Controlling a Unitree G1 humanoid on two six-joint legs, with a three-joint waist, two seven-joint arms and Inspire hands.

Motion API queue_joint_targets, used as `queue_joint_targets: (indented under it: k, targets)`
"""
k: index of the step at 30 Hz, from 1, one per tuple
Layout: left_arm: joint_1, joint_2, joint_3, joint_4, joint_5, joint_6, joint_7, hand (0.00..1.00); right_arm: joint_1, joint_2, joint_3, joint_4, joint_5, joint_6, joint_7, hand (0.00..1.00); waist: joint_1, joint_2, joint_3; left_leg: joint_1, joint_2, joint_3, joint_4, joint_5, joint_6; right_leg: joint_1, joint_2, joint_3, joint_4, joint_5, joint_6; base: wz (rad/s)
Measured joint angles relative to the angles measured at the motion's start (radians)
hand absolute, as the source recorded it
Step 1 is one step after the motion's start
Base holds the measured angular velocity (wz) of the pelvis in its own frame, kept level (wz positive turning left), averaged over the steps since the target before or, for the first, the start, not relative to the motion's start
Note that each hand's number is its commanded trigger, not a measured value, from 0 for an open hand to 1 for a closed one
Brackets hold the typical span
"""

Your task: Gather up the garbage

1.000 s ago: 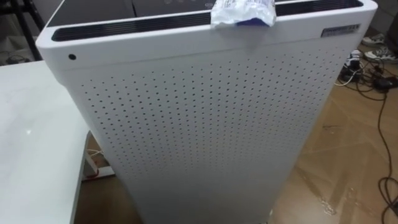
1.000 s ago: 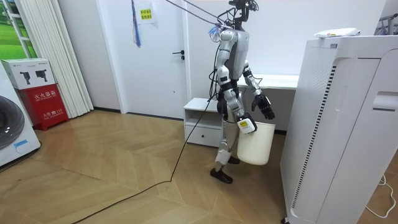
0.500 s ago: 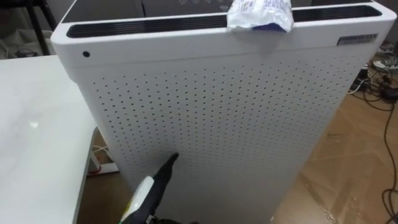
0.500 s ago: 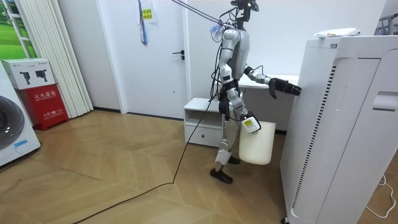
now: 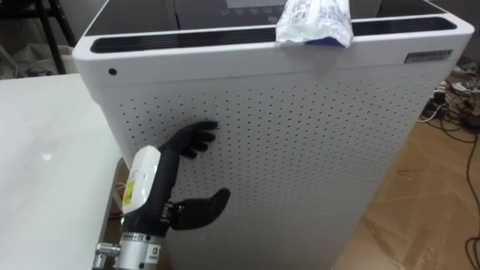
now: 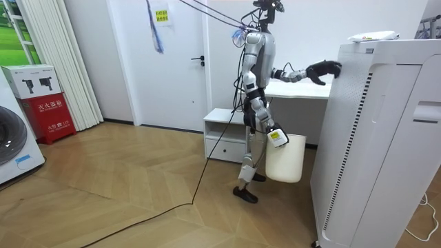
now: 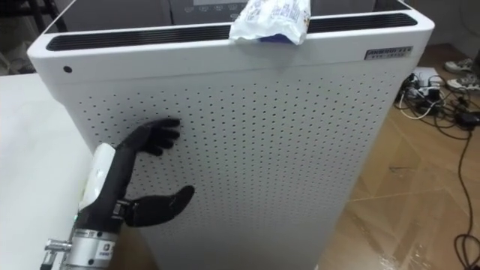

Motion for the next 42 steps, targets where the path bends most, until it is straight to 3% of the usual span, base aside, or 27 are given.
queue_joint_targets:
  k: [19, 31, 42]
  targets:
    - [-0.093, -0.007, 0.006, -0.179, 0.0, -0.058, 0.184, 0.0, 0.021, -0.002, 0.007, 0.001, 0.004, 0.001, -0.013, 1.0, -0.005, 0.014, -0.0068, 0.036, -0.003, -0.002, -0.022, 0.0, 0.0, 0.032, 0.001, 0.0, -0.019, 0.004, 0.003, 0.0]
    - [-0.105, -0.004, -0.003, -0.179, 0.004, -0.057, 0.172, 0.0, 0.018, 0.013, 0.007, 0.008, 0.001, 0.003, -0.014, 1.0, -0.025, 0.014, 0.0007, 0.037, -0.004, 0.001, -0.035, 0.0, 0.0, 0.03, 0.001, 0.003, -0.03, 0.004, 0.004, 0.0]
    - [-0.107, -0.003, -0.029, -0.177, 0.091, -0.008, 0.151, 0.0, 0.018, 0.015, 0.006, 0.02, 0.0, 0.024, -0.011, 1.0, -0.045, 0.017, 0.0013, 0.047, -0.005, 0.001, -0.047, 0.0, 0.0, 0.044, 0.004, 0.002, -0.039, 0.005, 0.005, 0.0]
